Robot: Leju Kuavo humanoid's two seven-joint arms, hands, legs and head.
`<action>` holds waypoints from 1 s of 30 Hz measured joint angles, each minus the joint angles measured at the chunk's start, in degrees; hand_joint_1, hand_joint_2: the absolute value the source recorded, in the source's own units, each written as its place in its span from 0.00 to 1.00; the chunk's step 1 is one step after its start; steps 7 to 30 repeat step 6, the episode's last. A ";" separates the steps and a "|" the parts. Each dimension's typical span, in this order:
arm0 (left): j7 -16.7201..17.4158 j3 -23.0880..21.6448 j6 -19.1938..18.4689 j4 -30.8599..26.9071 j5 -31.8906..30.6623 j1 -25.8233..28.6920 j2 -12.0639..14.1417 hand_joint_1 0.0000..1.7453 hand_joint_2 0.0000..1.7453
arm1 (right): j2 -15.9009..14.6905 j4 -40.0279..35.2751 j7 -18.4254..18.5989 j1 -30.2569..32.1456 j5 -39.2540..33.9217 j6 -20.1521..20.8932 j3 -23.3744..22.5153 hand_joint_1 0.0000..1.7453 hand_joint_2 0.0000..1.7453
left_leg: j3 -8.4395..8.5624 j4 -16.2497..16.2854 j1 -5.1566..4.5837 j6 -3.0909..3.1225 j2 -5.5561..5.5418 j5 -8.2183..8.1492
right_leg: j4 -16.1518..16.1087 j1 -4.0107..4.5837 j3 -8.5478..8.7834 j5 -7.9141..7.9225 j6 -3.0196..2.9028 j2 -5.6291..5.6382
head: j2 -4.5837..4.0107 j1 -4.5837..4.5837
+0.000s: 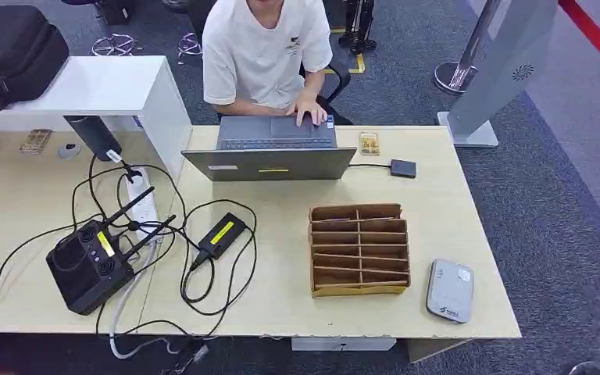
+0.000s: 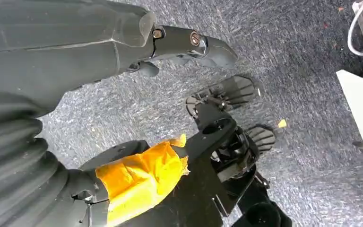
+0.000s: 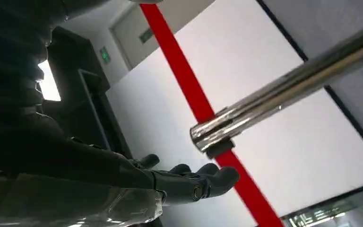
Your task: Pass the card to the sensor for recognition and then transmit it.
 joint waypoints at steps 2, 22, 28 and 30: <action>0.35 0.24 -0.26 0.00 0.09 -0.05 0.02 0.00 1.00 | 1.10 0.11 -0.11 0.92 -0.20 0.00 -0.55 0.00 1.00 | 0.07 -0.02 0.02 0.00 0.02 0.00 | 0.02 0.01 0.02 -0.01 -0.01 0.03 | 0.00 0.02; 1.05 0.70 -0.83 0.00 0.79 -0.16 0.07 0.00 1.00 | 4.03 0.46 -1.03 2.65 -1.77 0.20 -2.17 0.00 1.00 | 0.14 -0.04 0.07 -0.02 0.08 0.00 | 0.02 0.07 0.05 -0.04 -0.06 0.10 | 0.00 0.00; 1.05 0.70 -0.83 0.00 0.79 -0.16 0.07 0.00 1.00 | 4.03 0.46 -1.03 2.65 -1.77 0.20 -2.17 0.00 1.00 | 0.14 -0.04 0.07 -0.02 0.08 0.00 | 0.02 0.07 0.05 -0.04 -0.06 0.10 | 0.00 0.00; 1.05 0.70 -0.83 0.00 0.79 -0.16 0.07 0.00 1.00 | 4.03 0.46 -1.03 2.65 -1.77 0.20 -2.17 0.00 1.00 | 0.14 -0.04 0.07 -0.02 0.08 0.00 | 0.02 0.07 0.05 -0.04 -0.06 0.10 | 0.00 0.00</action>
